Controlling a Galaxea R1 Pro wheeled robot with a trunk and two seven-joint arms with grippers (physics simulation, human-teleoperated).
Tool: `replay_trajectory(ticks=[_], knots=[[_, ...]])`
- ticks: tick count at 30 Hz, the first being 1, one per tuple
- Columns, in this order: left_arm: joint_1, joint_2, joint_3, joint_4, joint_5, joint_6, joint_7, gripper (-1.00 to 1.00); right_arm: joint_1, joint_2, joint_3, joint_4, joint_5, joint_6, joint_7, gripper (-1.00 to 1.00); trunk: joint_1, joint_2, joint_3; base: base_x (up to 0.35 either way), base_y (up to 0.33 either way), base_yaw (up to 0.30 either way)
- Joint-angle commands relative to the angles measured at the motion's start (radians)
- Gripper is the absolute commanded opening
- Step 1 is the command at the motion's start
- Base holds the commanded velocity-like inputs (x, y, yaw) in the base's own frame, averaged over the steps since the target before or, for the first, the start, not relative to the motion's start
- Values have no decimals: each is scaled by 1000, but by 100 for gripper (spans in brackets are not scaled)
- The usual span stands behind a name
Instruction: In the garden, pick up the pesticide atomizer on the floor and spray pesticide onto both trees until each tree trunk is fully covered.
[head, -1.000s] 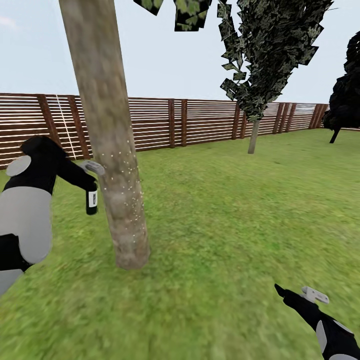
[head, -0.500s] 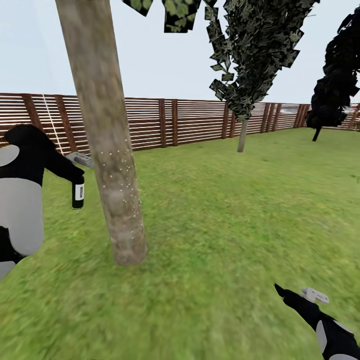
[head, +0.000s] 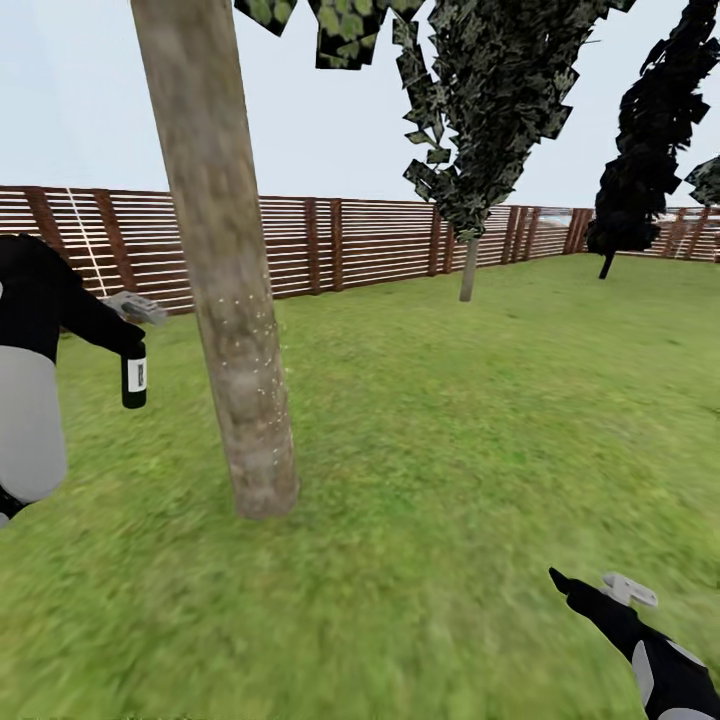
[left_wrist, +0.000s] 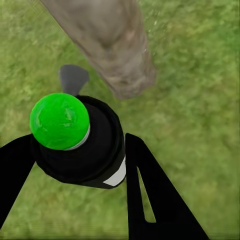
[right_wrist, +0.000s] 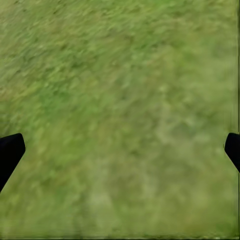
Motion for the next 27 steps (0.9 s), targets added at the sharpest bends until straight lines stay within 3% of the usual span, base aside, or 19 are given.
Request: replay_trajectory(ticks=[1,5,9,10,12,13,15,16,17,18,19,23,27], knots=[[0,3,0,0,1,-1,0,-100,0,0,0,0,0,0,0,100,0,0,0,-193,260,-213],[3,31,4,6,3,-4,0,-100,0,0,0,0,0,0,0,100,0,0,0,-174,265,-261],[38,36,92,13,6,-5,11,-100,0,0,0,0,0,0,0,100,0,0,0,-91,186,-274],[71,36,118,22,8,-6,31,-100,0,0,0,0,0,0,-1,100,0,0,0,-16,40,-275],[135,30,172,36,30,-9,127,-100,0,0,0,0,0,0,-1,100,0,0,0,-6,15,-249],[176,26,199,55,76,-12,195,-100,0,0,0,0,0,0,-1,100,0,0,0,-2,5,-121],[243,21,223,107,216,-47,355,-100,0,0,0,0,0,0,-2,100,0,0,0,-1,2,-47],[288,14,231,171,356,-92,521,-100,0,0,0,0,0,0,-2,100,0,0,0,0,1,-16],[312,11,233,232,448,-121,638,-100,0,0,0,0,0,0,-2,100,0,0,0,0,0,-8],[329,8,235,323,539,-163,771,-100,0,0,0,0,0,0,-2,100,0,0,0,0,0,-3],[335,8,236,392,582,-199,854,-100,0,0,0,1,0,0,-2,100,0,0,0,0,0,-2],[341,-23,236,589,657,-280,1094,-100,0,0,0,1,0,0,-2,100,0,0,0,0,0,0],[342,-78,237,657,670,-287,1149,-100,0,0,0,1,0,0,-2,100,0,0,0,0,0,0]])
